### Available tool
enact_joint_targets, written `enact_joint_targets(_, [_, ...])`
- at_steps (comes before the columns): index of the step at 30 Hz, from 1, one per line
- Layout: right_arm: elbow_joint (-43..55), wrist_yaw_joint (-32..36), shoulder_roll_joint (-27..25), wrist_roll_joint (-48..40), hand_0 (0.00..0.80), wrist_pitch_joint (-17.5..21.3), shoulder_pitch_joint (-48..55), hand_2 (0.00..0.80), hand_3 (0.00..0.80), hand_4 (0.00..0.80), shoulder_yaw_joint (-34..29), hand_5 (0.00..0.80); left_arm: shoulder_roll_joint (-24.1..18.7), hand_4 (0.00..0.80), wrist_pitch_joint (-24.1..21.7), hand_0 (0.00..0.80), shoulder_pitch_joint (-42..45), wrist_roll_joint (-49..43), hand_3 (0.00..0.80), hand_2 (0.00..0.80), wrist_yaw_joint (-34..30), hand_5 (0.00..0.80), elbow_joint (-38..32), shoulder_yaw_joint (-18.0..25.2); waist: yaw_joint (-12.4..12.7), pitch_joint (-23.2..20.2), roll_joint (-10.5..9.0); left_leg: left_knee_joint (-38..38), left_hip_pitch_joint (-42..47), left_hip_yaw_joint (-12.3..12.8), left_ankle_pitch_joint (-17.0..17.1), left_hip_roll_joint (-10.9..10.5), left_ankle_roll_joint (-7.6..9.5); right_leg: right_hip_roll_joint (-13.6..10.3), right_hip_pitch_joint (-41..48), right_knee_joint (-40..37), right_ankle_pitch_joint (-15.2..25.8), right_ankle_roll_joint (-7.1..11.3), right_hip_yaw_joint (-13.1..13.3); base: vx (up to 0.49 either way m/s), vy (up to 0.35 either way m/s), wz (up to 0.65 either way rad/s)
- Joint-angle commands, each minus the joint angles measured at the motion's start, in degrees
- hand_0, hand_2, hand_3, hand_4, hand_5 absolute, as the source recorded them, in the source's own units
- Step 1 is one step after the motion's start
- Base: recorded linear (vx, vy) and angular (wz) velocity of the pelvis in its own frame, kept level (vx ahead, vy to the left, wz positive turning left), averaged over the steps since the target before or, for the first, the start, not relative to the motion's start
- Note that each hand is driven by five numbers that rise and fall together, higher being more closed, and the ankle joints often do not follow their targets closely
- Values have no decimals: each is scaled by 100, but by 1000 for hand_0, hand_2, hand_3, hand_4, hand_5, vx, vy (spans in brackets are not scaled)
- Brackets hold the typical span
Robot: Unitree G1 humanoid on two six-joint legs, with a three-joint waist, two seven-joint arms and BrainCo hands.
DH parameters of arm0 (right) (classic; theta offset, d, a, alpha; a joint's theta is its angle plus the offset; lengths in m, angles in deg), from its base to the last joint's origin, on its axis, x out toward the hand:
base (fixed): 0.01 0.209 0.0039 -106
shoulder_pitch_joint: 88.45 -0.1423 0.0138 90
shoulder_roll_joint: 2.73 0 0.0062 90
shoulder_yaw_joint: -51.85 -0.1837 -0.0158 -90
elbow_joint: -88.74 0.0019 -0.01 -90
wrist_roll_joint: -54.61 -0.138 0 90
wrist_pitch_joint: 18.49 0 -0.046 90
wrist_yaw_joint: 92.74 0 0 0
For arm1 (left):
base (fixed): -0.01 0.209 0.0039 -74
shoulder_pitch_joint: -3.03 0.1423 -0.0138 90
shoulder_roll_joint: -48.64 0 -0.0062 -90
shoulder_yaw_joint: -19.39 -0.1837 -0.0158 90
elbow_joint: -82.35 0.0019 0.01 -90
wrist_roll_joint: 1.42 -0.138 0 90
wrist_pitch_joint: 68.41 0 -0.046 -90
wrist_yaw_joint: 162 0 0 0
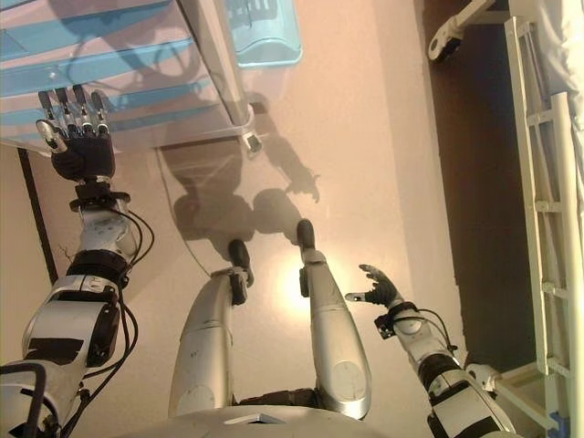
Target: Open the drawer and pick up the medicine
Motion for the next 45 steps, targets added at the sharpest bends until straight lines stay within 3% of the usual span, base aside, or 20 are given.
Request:
enact_joint_targets(1, [234,-8,-90,-155,0,105,484,0,0,0,180,0,-805,0,-224,0,-551,52,0,0,-487,0,-447,336,195,-36,-31,402,46,-6,-778,-439,117,-115,388,-491,220,10,-457,9,-17,3])
enact_joint_targets(8, [311,33,-118,-125,0,74,572,0,0,0,200,0,-1119,0,-235,0,-842,-86,0,0,-552,0,-807,272,236,-27,-10,334,130,-38,-745,-461,141,-140,480,-501,209,24,-488,4,-8,2])
enact_joint_targets(27, [212,99,-1,-111,0,145,649,0,0,0,248,0,-1315,0,-163,0,-1369,-396,0,0,-387,0,-1899,113,390,-25,-79,46,395,-138,-623,-501,154,-181,831,-754,257,62,-582,8,-31,3])
enact_joint_targets(29, [203,101,20,-119,0,148,648,0,0,0,248,0,-1322,392,-141,392,-1376,-442,392,392,-365,392,-1963,116,413,-22,-96,33,414,-153,-618,-510,153,-181,869,-782,263,61,-594,9,-33,4])
enact_joint_targets(32, [197,105,39,-122,0,155,651,0,0,0,258,0,-1340,791,-153,791,-1420,-467,791,791,-321,791,-2026,91,431,-12,-117,20,436,-163,-613,-513,150,-184,911,-812,273,68,-612,2,-9,1])
enact_joint_targets(45, [220,120,76,-7,0,149,663,0,0,0,310,0,-1367,800,-156,800,-1440,-520,800,800,-282,800,-2042,28,490,-1,-158,-100,508,-187,-524,-500,119,-182,1041,-877,260,66,-669,0,0,0])
